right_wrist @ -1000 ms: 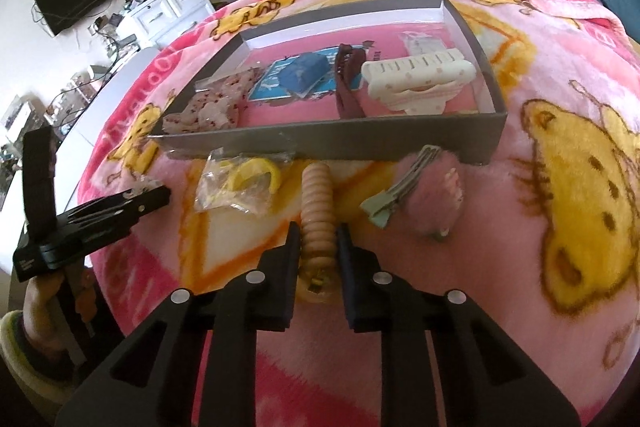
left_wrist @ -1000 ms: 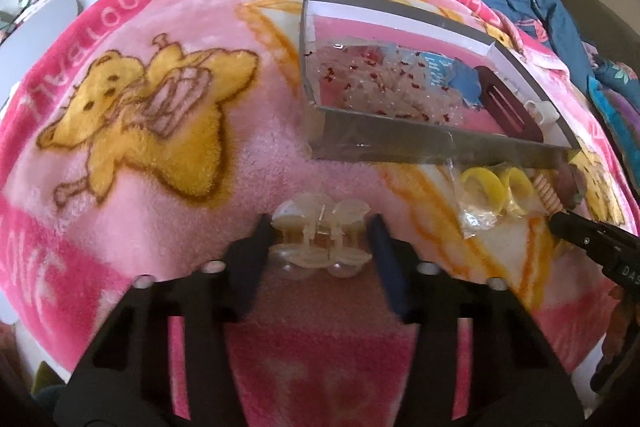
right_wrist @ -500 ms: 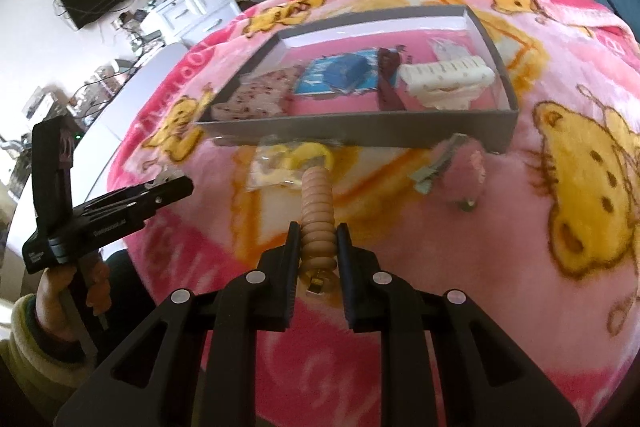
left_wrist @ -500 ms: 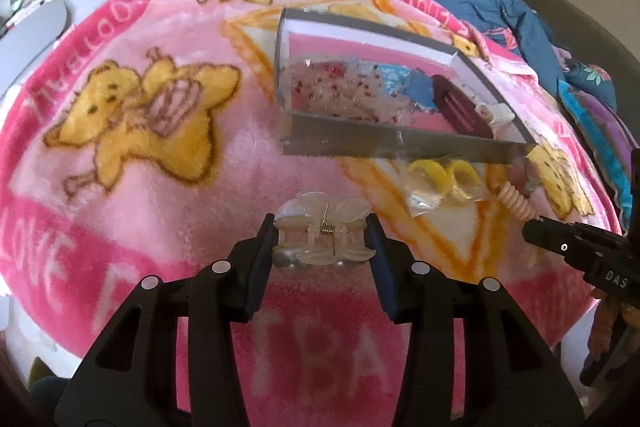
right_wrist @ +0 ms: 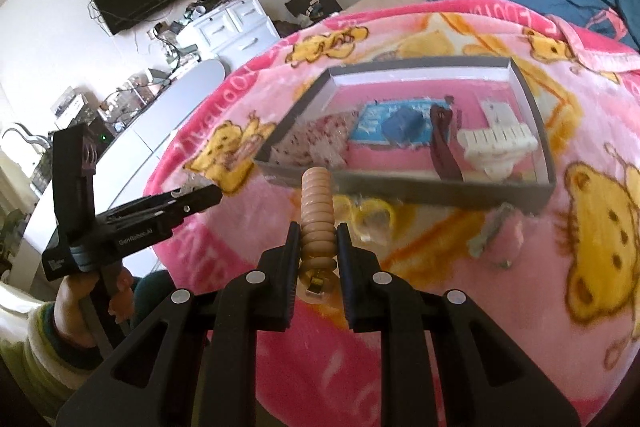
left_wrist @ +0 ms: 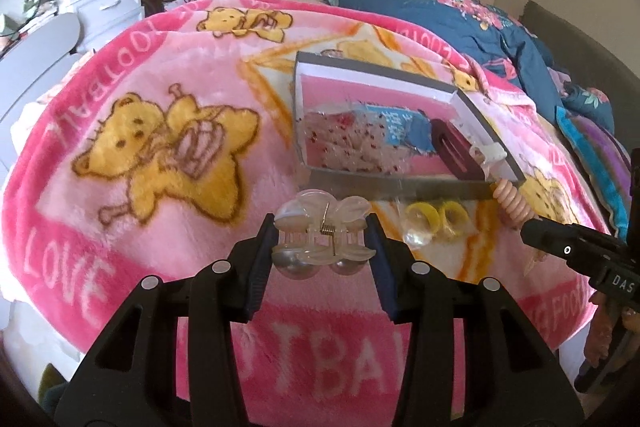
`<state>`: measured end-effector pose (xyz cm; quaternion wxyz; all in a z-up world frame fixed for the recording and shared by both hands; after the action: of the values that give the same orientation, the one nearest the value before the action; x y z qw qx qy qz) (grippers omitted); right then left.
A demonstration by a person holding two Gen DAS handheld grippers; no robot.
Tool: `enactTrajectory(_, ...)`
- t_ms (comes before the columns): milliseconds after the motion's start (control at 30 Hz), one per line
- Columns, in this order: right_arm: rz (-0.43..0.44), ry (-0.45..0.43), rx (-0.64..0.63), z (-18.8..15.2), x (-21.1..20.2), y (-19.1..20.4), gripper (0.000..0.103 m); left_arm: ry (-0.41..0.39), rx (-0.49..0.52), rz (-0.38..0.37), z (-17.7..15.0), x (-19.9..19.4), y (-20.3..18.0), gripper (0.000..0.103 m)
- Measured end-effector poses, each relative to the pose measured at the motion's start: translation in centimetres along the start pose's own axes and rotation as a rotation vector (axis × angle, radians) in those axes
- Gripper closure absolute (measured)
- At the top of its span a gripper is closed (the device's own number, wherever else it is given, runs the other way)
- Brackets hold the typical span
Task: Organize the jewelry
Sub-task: 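Lift the pearl earrings with the left tool while the right tool carries the hair tie over the tray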
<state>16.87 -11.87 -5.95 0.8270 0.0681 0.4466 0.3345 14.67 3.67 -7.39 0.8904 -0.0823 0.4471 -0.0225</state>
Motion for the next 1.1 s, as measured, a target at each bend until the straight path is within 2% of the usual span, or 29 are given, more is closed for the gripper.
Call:
enactTrajectory(233, -0.005, -0.048, -0.012, 2.6, -0.5, 0.1, 0.086, -0.029, -0.012, -0.008, 1.9, -0.6, 0.0, 0.067)
enactTrajectory(500, -0.030, -0.126, 0.002, 5.6, -2.1, -1.1, 0.086, -0.067, 0.009, -0.025, 4.4, -1.0, -1.6, 0.067)
enactTrajectory(767, -0.094, -0.186, 0.043, 8.0, -3.5, -4.9, 0.086, -0.066, 0.033, -0.051, 6.5, 0.5, -3.7, 0.067)
enactTrajectory(1100, -0.169, -0.190, 0.136, 8.9, -2.5, -10.3, 0.086, -0.015, 0.058, -0.081, 8.0, 4.8, -6.9, 0.067)
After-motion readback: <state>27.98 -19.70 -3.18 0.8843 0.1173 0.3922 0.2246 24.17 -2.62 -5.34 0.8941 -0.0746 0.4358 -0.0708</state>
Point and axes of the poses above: each gripper's, at about its wrist camera, not at the fingertips, and x roughly the way its jaws point, y to its left, z to its top, the point moved 9 cm from there along x, roughly the way its jaws point, and after that the axes turned 7 degrees about y, right-handed, at the moved point
